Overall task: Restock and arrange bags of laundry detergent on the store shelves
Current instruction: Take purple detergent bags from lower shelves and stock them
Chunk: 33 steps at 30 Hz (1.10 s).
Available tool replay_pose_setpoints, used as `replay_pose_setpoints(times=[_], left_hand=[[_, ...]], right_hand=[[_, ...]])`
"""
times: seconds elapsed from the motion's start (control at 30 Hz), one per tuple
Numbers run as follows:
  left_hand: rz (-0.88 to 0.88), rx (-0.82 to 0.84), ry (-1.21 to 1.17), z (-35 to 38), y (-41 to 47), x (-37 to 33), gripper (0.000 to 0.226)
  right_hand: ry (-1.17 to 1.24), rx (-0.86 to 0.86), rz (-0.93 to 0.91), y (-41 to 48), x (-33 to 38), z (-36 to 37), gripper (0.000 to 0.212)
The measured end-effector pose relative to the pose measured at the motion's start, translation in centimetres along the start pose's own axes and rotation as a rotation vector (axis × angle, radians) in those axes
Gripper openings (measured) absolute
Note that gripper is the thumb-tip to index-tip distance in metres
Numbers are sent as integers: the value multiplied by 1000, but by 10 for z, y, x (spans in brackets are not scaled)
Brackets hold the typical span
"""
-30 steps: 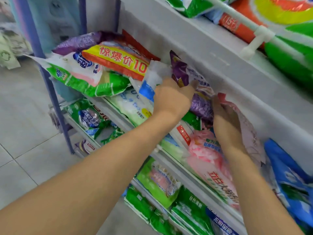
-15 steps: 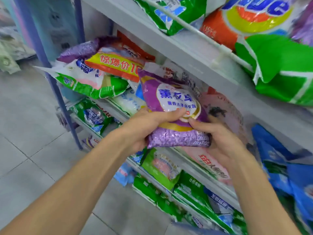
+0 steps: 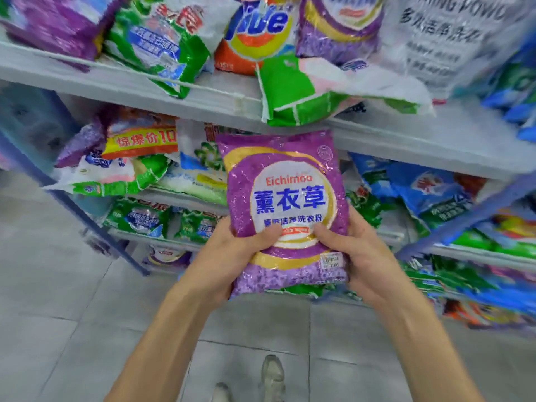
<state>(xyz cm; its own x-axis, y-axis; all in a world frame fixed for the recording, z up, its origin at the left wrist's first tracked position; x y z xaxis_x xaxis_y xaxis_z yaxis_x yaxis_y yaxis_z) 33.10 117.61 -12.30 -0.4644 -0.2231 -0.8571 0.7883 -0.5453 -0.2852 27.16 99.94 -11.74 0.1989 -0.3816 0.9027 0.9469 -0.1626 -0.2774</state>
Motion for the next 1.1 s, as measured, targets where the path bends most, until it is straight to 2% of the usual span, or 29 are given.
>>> replay_pose_setpoints(times=[0.2,0.33,0.47,0.57,0.77,0.9,1.1], left_hand=[[-27,146,-46,75,-1,-1,35],[-76,204,-39,146,1,3,46],[-129,290,23,220,1,12,36],[-171,373,39,279,-2,26,36],[-130,498,82,397,-11,66,43],[-125,524,92,462,-8,94,49],[-68,523,103,544,15,121,45]], right_hand=[[30,-189,-166,-64,31,-45,51],[48,-345,-300,-110,50,-90,43],[117,-480,-373,-155,73,-142,30],[67,-586,-417,-192,88,-188,29],[-9,-655,-560,-257,119,-277,33],[-20,-719,-577,-289,133,-338,36],[170,-728,-548,-305,159,-421,26]])
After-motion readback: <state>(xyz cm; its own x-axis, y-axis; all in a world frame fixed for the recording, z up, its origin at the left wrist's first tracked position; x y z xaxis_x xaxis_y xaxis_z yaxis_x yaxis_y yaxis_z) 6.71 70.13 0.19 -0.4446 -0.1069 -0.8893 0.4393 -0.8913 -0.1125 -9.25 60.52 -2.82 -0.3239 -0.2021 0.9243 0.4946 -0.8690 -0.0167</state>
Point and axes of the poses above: each hand's wrist, its own y-axis towards the middle knuckle, its own z-axis out of the palm, x = y × z, the point moved 3 cm from there along y, towards the middle knuckle, and after that the axes turned 3 degrees about x, right-handed, at the moved point
